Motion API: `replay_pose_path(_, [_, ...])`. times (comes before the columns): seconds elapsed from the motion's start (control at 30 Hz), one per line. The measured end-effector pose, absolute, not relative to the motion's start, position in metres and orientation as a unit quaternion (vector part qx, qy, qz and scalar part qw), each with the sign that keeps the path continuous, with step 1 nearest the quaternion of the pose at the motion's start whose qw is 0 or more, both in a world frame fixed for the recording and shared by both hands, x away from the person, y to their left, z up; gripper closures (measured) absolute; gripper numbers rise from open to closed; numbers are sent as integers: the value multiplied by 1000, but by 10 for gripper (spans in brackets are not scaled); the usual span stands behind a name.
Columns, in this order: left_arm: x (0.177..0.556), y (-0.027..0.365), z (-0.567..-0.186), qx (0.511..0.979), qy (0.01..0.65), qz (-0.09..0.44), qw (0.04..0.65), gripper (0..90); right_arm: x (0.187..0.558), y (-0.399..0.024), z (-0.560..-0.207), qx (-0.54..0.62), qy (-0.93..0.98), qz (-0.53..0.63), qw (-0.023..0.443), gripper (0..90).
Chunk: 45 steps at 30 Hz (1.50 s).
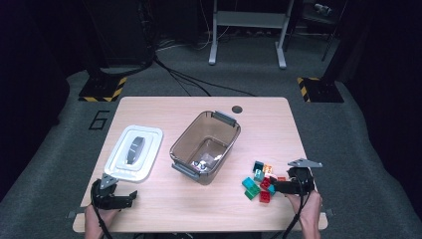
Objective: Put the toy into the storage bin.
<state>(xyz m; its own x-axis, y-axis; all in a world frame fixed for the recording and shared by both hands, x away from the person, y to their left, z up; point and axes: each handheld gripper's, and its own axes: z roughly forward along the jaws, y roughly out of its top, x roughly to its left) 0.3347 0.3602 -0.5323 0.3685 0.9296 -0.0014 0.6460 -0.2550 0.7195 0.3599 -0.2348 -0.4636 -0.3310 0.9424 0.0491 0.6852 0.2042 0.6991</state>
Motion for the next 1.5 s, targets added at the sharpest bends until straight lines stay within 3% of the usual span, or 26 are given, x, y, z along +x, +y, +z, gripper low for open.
replay_pose_path(0.17, [335, 360, -532, 761, 518, 219, 324, 3, 360, -248, -476, 573, 735, 309, 189, 341])
replay_pose_path(0.33, [335, 360, -532, 761, 517, 219, 324, 3, 364, -247, -488, 585, 733, 301, 170, 419])
replay_pose_path(0.67, [335, 360, -532, 761, 517, 219, 324, 3, 370, -248, -497, 601, 727, 282, 177, 566])
replay_pose_path(1.5, [335, 360, -532, 761, 517, 219, 324, 3, 368, -250, -485, 604, 717, 295, 185, 588])
